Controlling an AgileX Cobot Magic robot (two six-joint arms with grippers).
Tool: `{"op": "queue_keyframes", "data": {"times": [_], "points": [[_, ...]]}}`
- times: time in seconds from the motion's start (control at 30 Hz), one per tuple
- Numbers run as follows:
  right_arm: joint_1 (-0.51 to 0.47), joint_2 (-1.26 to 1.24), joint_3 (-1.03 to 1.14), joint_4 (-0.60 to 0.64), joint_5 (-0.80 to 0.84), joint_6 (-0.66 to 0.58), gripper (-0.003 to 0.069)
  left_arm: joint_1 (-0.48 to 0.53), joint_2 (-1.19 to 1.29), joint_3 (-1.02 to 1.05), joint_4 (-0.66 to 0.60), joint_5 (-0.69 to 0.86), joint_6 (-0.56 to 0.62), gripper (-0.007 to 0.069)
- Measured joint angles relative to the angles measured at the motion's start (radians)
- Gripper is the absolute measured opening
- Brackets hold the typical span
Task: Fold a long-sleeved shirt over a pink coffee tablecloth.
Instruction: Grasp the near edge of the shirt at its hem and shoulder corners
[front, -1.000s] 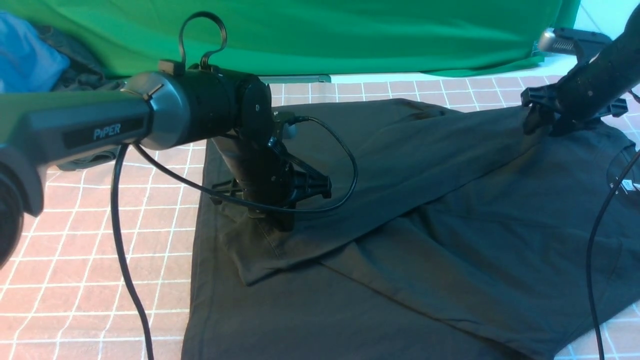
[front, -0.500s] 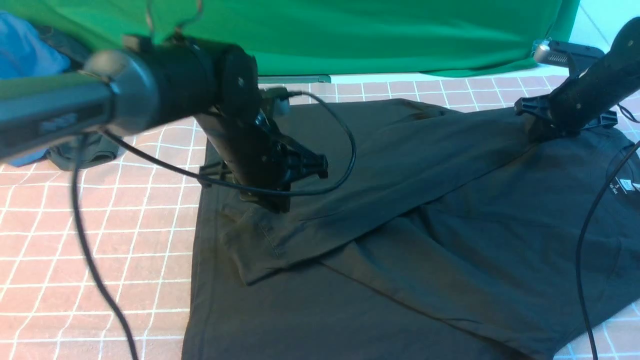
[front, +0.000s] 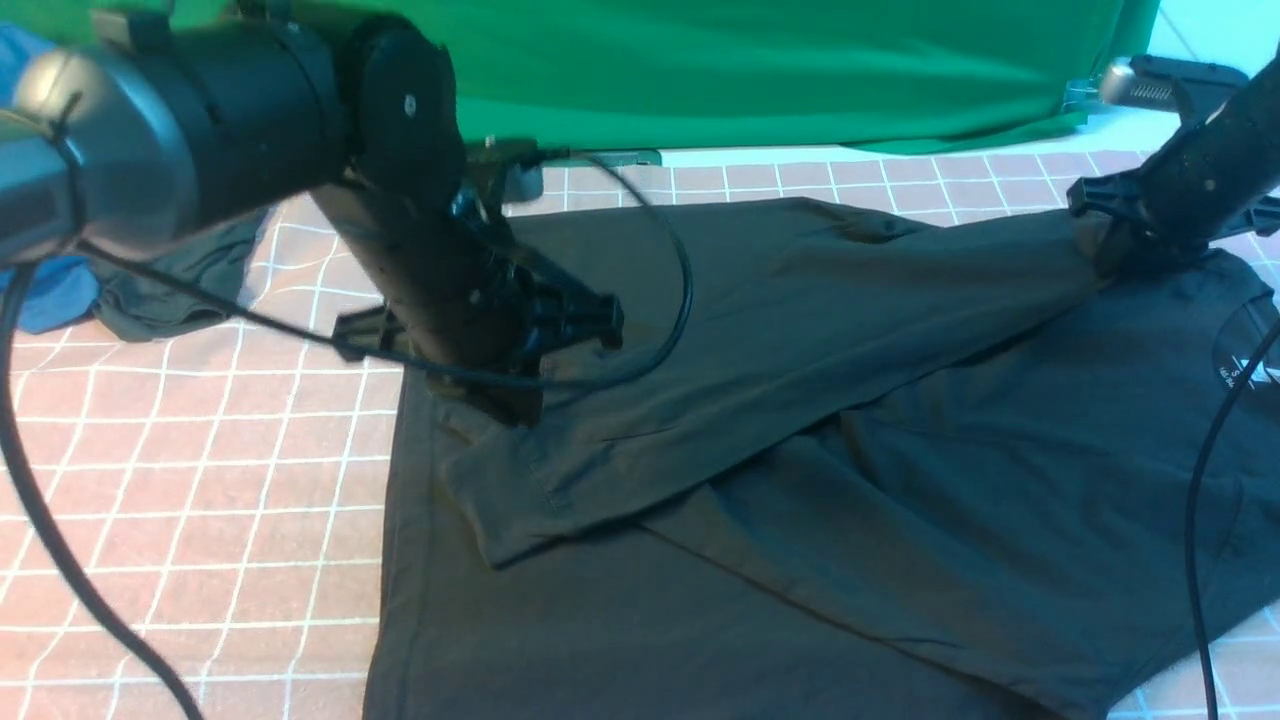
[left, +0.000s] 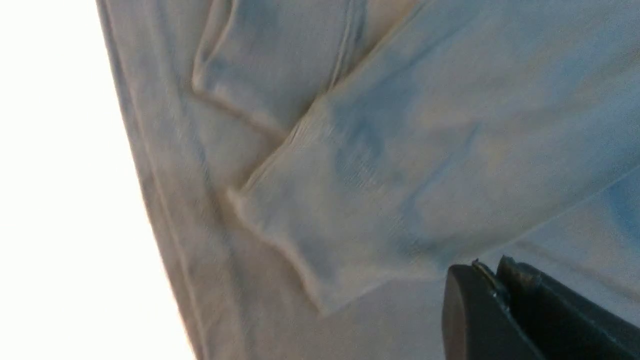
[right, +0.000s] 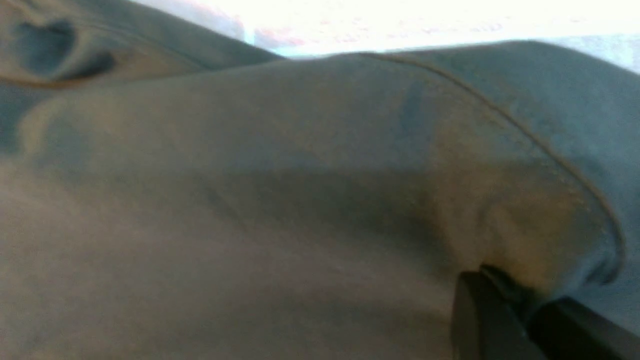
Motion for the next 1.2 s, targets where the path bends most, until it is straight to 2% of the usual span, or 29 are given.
{"op": "queue_keyframes", "data": {"times": [0.1,0.2,0.27,0.3,0.37,0.47,0.5,0.53,0.6,0.7,0.8,0.97,1.03,1.2], "points": [[0.000,0.000,0.000,-0.016,-0.001,0.001,0.0284,0.000,-0.026,0.106,-0.002,-0.012,-0.015,0.0085],[0.000,0.000,-0.006,-0.019,0.069,0.001,0.0407,0.000,-0.069,0.210,-0.003,-0.016,-0.048,0.0085],[0.000,-0.002,-0.023,-0.019,0.174,0.000,0.0439,0.000,-0.122,0.299,-0.009,-0.015,-0.083,0.0085],[0.000,-0.006,-0.027,-0.020,0.209,0.000,0.0428,0.000,-0.144,0.319,-0.016,-0.014,-0.101,0.0085],[0.001,-0.019,-0.029,-0.020,0.268,-0.012,0.0358,0.000,-0.192,0.373,-0.046,-0.001,-0.114,0.0085],[0.007,-0.084,-0.010,-0.019,0.318,-0.029,0.0187,0.000,-0.249,0.455,-0.073,0.068,-0.132,0.0088],[0.008,-0.090,-0.007,-0.019,0.318,-0.030,0.0176,-0.001,-0.252,0.455,-0.073,0.073,-0.132,0.0088],[0.013,-0.143,0.021,-0.017,0.318,-0.030,0.0087,-0.001,-0.270,0.500,-0.070,0.096,-0.148,0.0093],[0.017,-0.216,0.069,-0.013,0.297,-0.031,0.0046,-0.001,-0.277,0.535,-0.070,0.093,-0.154,0.0127],[0.029,-0.323,0.151,-0.001,0.249,-0.035,0.0038,-0.003,-0.278,0.582,-0.073,0.057,-0.155,0.0192],[0.043,-0.452,0.268,0.008,0.163,-0.038,0.0038,-0.025,-0.278,0.626,-0.079,-0.013,-0.148,0.0330],[0.053,-0.568,0.354,0.010,0.108,-0.047,0.0041,-0.037,-0.273,0.634,-0.069,-0.072,-0.155,0.0507],[0.054,-0.590,0.359,0.010,0.104,-0.051,0.0043,-0.037,-0.258,0.634,-0.056,-0.075,-0.159,0.0538],[0.054,-0.631,0.360,0.012,0.102,-0.054,0.0048,-0.037,-0.200,0.634,-0.053,-0.080,-0.160,0.0526]]}}
